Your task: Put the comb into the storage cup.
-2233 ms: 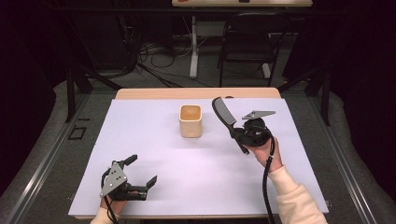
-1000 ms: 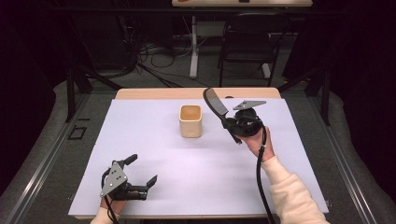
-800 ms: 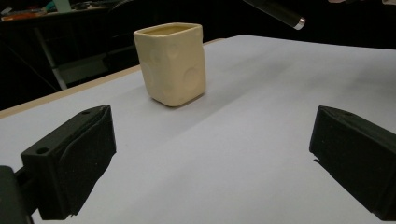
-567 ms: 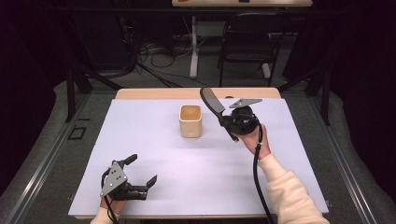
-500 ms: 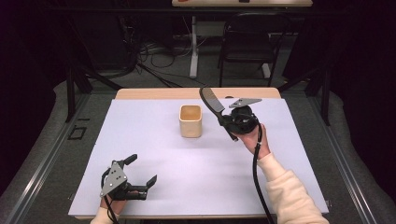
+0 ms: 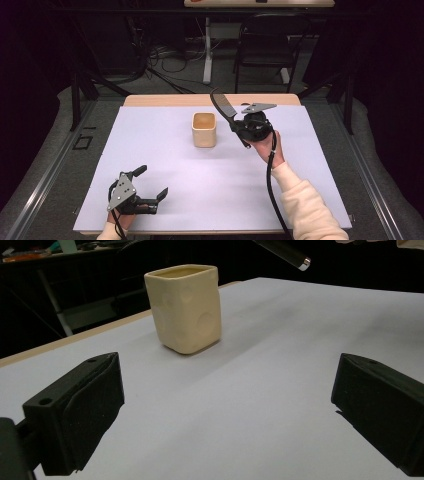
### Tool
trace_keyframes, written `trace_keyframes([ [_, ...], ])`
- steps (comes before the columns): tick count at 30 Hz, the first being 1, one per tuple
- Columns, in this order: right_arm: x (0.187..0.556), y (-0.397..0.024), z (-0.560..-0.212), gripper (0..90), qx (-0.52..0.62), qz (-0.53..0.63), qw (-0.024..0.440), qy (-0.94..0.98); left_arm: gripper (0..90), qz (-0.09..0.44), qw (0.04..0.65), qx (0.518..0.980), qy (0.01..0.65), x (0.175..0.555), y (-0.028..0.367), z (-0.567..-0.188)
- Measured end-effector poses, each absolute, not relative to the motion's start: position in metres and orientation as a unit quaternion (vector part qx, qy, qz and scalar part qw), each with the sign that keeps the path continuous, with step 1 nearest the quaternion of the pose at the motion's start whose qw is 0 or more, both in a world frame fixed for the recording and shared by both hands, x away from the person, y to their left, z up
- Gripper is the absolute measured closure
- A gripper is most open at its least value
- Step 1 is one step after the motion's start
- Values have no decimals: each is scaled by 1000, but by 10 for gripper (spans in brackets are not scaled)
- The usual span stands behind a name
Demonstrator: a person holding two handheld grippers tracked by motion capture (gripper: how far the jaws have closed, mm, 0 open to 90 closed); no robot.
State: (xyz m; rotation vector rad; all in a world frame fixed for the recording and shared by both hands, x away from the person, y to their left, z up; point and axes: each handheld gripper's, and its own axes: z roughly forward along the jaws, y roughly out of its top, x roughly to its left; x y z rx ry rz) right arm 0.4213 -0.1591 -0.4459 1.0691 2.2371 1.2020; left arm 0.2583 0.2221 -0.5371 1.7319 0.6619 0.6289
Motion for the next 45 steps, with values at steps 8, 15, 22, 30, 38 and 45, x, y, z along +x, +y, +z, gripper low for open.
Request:
trace_keyframes([
  [8,424,-154,-445,723,372,436,200,795,4,267,559,733,282,258,222,-537],
  [15,426,-151,-444,723,371,441,207,791,4,267,559,733,282,258,222,-537],
  [22,430,-147,-442,723,371,447,210,786,4,268,558,733,282,258,223,-537],
  [30,433,-142,-441,723,367,454,214,784,4,267,559,733,282,258,223,-537],
  [38,436,-138,-440,723,365,457,221,780,4,266,559,733,282,258,223,-537],
  [45,439,-135,-439,723,365,460,224,778,4,266,560,732,283,258,223,-537],
])
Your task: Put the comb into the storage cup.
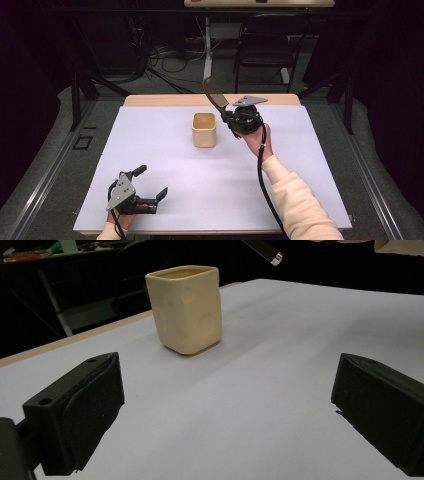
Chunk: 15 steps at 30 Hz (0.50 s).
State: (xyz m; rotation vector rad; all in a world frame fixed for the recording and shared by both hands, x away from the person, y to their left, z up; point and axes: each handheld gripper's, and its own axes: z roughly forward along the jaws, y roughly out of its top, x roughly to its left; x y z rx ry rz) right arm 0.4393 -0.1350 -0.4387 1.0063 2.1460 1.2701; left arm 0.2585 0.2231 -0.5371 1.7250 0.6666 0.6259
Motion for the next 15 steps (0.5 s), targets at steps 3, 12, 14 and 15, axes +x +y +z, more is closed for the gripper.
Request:
trace_keyframes([
  [3,440,-133,-438,722,365,460,225,777,4,266,560,732,282,259,223,-537],
  [12,443,-127,-434,723,358,465,231,776,4,265,561,732,283,258,223,-537],
  [14,444,-126,-434,722,356,465,233,776,4,266,561,731,283,259,223,-537],
  [15,445,-125,-434,722,354,466,235,776,4,266,561,731,283,259,223,-537],
])
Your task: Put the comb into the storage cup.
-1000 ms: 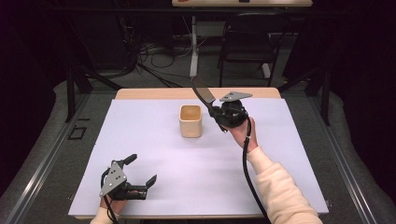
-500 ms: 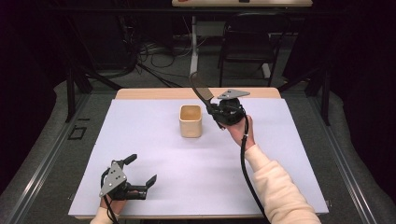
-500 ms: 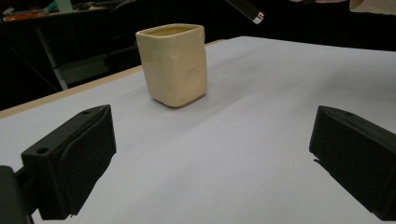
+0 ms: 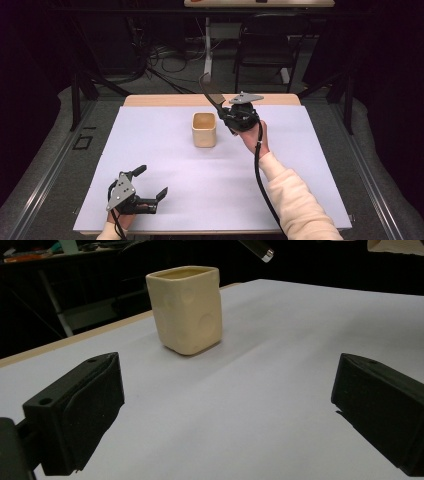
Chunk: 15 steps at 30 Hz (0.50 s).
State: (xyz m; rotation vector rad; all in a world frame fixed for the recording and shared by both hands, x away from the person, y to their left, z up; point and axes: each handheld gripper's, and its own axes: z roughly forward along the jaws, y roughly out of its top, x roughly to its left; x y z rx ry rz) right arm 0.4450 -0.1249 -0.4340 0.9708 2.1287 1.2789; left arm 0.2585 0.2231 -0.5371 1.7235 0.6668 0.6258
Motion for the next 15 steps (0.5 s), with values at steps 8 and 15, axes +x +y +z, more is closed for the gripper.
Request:
trace_keyframes([
  [8,448,-120,-430,722,350,469,239,775,4,266,561,731,283,259,223,-537],
  [15,450,-114,-428,722,344,473,242,774,4,265,561,732,283,259,223,-537],
])
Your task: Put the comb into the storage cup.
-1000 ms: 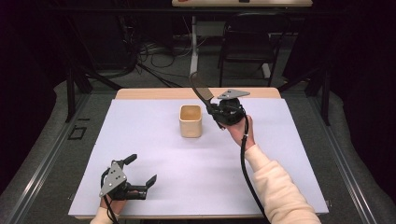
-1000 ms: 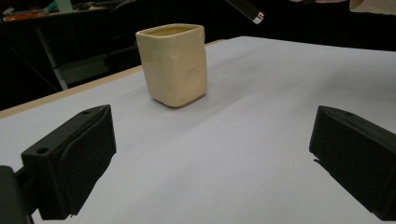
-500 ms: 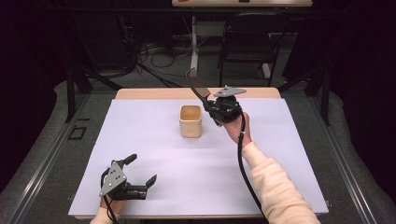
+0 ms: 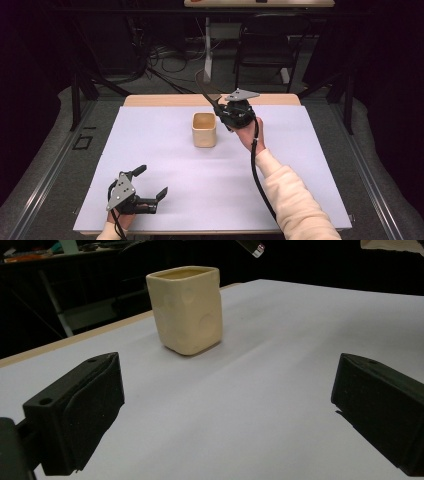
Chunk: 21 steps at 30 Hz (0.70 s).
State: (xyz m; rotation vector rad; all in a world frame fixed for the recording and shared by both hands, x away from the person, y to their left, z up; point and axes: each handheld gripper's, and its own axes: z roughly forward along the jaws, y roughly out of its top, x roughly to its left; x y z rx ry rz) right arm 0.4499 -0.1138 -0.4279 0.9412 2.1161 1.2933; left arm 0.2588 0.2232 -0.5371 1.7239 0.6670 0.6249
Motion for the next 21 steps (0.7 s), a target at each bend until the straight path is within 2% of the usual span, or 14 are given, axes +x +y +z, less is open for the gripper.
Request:
trace_keyframes([
  [21,457,-102,-427,723,336,479,248,772,5,265,561,731,283,259,223,-537],
])
